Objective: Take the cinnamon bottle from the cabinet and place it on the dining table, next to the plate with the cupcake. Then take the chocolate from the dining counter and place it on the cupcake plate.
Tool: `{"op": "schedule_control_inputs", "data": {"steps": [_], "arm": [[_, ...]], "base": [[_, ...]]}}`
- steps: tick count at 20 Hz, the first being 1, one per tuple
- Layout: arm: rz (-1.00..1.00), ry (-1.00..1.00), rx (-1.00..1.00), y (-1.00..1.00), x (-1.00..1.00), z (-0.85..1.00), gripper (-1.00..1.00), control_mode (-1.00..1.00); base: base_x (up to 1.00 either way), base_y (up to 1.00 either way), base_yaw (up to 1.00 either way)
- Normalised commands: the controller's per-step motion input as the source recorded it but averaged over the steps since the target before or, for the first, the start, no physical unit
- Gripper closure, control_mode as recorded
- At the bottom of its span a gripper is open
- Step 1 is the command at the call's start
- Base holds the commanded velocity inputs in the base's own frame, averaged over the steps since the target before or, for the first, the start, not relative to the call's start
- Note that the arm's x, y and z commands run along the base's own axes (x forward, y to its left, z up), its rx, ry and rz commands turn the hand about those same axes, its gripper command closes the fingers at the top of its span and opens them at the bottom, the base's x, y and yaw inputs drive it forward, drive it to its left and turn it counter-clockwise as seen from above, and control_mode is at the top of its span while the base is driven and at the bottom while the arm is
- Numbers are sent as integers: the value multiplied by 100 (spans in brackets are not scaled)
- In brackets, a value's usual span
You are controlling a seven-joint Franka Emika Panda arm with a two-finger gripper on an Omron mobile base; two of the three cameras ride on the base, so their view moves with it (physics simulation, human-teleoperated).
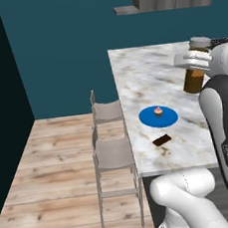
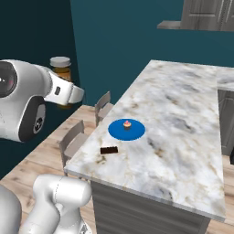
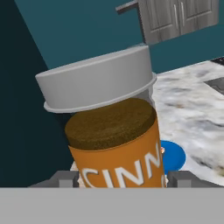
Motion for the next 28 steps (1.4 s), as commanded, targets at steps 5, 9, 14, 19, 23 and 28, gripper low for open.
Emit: {"op": "schedule_control_inputs", "data": {"steps": [5, 9, 14, 19, 23, 28], "arm": [[13, 2, 0, -100, 59, -79, 100, -100], [17, 3, -2, -97, 60, -88, 100, -100], [17, -3, -5, -92, 36, -64, 100, -100], [11, -4, -13, -28, 56, -84, 100, -100], [3, -2, -8, 0, 72, -76, 100, -100], [3, 0, -6, -8, 70, -72, 100, -100]], "base": [[0, 0, 0], [0, 0, 0], [0, 0, 0], [0, 0, 0], [0, 0, 0], [0, 0, 0]]}}
